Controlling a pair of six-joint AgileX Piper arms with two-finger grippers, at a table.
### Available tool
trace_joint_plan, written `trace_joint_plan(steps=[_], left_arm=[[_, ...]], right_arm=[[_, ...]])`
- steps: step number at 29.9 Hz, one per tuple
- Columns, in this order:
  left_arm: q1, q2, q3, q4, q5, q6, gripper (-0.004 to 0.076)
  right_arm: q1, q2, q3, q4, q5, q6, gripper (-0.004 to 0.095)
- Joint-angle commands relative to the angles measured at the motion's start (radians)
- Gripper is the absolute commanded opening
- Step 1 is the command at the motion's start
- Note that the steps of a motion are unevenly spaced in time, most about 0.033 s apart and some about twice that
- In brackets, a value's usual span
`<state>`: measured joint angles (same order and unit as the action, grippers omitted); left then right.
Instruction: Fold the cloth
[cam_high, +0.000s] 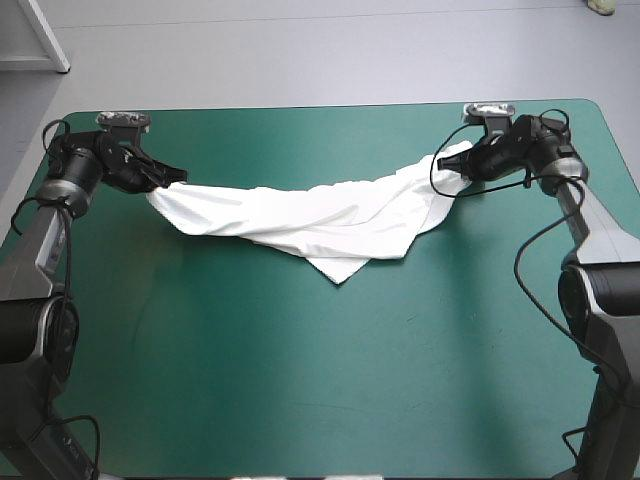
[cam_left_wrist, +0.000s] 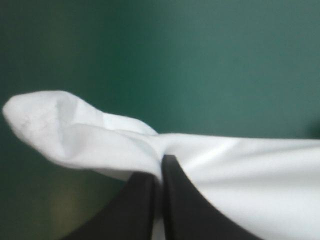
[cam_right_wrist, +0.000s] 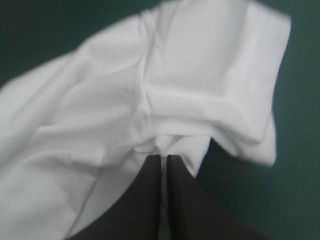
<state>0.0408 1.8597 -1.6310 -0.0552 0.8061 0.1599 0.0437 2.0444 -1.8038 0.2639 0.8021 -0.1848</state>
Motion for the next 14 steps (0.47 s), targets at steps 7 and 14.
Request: trace_joint_plan(steps=[7, 14], left_arm=[[0.004, -0.265, -0.286, 0.003, -0.011, -0.004, 0.0019], [0.004, -0.401, -0.532, 0.003, -0.003, -0.015, 0.0019]], right_arm=[[-0.001, -0.379, -0.197, -0.024, -0.034, 0.033, -0.0017], [-0.001, -0.587, -0.381, -0.025, -0.044, 0.052, -0.0017]])
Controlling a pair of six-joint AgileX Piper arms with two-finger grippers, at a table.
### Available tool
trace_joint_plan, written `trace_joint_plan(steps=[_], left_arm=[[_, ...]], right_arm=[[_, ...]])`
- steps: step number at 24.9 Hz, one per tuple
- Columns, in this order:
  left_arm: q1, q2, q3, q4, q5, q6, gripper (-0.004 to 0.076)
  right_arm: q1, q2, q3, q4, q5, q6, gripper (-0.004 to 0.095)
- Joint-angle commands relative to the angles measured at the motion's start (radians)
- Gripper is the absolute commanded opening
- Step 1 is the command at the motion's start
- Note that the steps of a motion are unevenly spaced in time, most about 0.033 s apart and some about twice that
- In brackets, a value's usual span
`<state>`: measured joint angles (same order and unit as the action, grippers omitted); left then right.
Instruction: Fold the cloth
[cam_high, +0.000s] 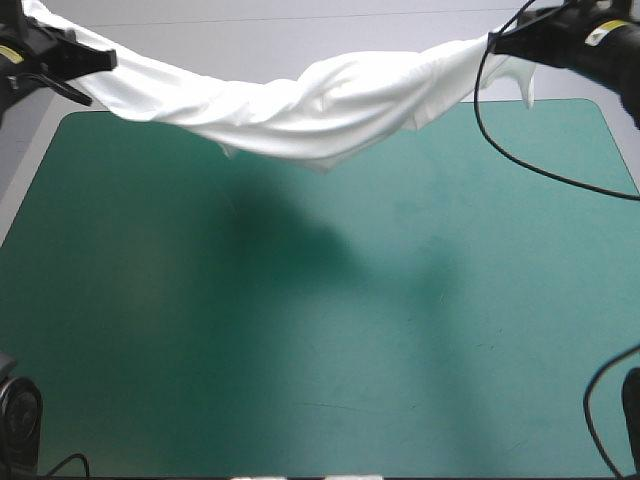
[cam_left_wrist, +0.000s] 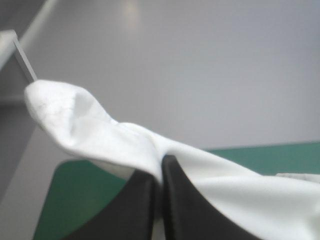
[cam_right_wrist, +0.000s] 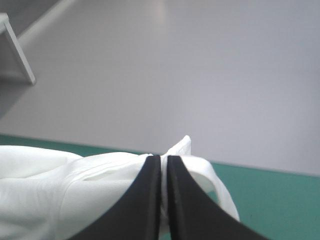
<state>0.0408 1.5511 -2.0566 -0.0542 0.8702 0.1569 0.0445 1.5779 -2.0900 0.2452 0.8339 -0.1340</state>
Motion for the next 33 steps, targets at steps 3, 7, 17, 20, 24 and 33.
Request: trace_joint_plan(steps=[3, 7, 17, 20, 24, 33], left_arm=[[0.004, -0.146, -0.185, 0.005, -0.065, -0.012, 0.0019], [0.004, -0.202, -0.263, 0.054, -0.005, -0.012, 0.0019], [0.004, -0.269, -0.284, 0.182, 0.415, 0.001, 0.0019], [0.004, -0.288, -0.239, 0.157, 0.415, 0.012, 0.0019], [0.004, -0.332, -0.012, 0.138, 0.415, 0.012, 0.0019], [0.004, -0.498, 0.654, 0.183, 0.127, -0.048, 0.0019]], right_arm=[[-0.002, -0.192, -0.148, -0.039, -0.083, -0.001, -0.0017], [-0.002, -0.282, -0.163, -0.123, -0.08, -0.001, -0.0017], [-0.002, -0.382, -0.163, -0.162, 0.23, 0.0, -0.0017], [-0.002, -0.359, -0.159, -0.14, 0.343, 0.0, -0.0017], [-0.002, -0.366, -0.002, -0.082, 0.347, -0.016, -0.0017], [-0.002, -0.424, 0.552, -0.086, 0.075, -0.035, -0.0017]])
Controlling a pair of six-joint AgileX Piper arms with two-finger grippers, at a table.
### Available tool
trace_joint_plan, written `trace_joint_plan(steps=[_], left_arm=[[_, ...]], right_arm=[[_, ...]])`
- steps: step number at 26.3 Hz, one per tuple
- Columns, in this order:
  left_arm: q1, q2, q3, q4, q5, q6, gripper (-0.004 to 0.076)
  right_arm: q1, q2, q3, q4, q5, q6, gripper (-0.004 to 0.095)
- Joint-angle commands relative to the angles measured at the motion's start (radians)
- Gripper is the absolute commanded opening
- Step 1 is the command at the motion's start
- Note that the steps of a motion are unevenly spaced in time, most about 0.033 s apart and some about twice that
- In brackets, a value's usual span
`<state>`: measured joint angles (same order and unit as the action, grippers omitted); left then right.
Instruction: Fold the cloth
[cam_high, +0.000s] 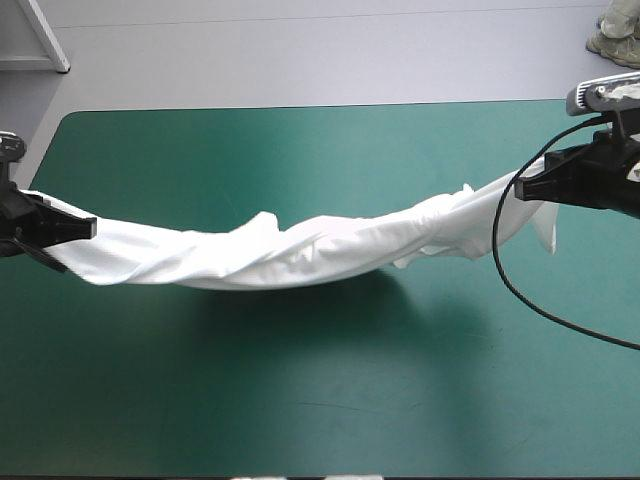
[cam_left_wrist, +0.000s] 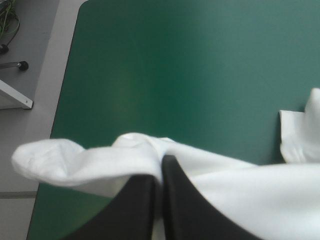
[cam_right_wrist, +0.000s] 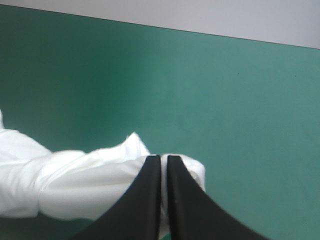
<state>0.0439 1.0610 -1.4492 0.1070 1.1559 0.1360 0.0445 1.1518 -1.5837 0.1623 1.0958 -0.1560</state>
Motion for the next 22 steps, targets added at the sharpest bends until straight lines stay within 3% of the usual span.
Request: trace_joint_plan(steps=[1, 6, 19, 22], left_arm=[[0.001, 0.015, 0.078, 0.021, -0.211, -0.029, 0.0019], [0.001, 0.266, 0.095, 0.017, -0.572, -0.053, 0.0019], [-0.001, 0.645, 0.095, -0.115, -1.052, -0.042, 0.0023], [-0.001, 0.694, 0.095, -0.115, -1.142, -0.036, 0.0105]], right_arm=[[-0.002, 0.025, 0.07, -0.003, -0.241, -0.013, -0.0017], [-0.002, 0.261, 0.079, -0.002, -0.519, -0.058, -0.0017], [-0.002, 0.627, 0.079, 0.002, -0.887, -0.058, -0.0014], [-0.002, 0.657, 0.079, 0.002, -0.932, -0.058, 0.0075]])
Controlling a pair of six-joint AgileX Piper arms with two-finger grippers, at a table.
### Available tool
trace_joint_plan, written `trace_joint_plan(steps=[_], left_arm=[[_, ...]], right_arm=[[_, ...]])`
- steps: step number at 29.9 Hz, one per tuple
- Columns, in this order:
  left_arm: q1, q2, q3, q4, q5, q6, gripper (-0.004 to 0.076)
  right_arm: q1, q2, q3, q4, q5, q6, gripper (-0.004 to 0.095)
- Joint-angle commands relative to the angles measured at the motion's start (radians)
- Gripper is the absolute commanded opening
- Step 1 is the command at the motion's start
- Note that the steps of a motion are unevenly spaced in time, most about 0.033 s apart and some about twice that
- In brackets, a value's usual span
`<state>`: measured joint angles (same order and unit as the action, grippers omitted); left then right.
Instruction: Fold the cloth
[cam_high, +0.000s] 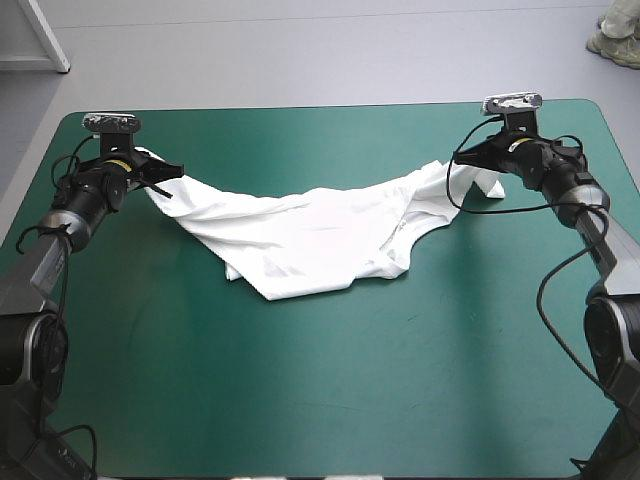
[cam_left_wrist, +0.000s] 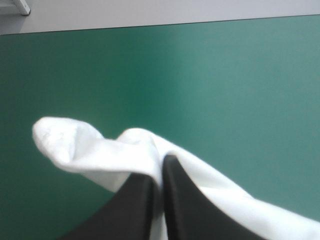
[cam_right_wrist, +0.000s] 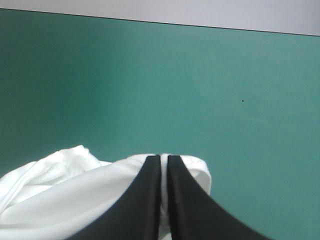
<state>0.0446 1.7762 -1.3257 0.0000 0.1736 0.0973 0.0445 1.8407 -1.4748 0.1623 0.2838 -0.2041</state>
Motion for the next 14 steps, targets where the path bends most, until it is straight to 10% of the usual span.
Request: trace_joint_plan(steps=[1, 7, 10, 14], left_arm=[[-0.002, -0.007, -0.028, -0.008, -0.174, 0.003, 0.0145], [-0.002, 0.023, -0.029, 0.0, -0.272, 0.0, 0.0518], [-0.002, -0.002, -0.046, 0.009, -0.24, 0.035, 0.0569], [-0.004, -0.089, -0.114, 0.007, 0.05, 0.074, 0.0562]], right_arm=[[-0.002, -0.023, -0.03, 0.002, -0.129, -0.016, 0.015], [-0.002, -0.028, -0.03, 0.002, -0.132, -0.056, 0.0743], [-0.002, -0.082, -0.03, 0.002, -0.094, -0.038, 0.0792], [-0.002, -0.207, -0.03, 0.002, 0.057, -0.006, 0.0737]])
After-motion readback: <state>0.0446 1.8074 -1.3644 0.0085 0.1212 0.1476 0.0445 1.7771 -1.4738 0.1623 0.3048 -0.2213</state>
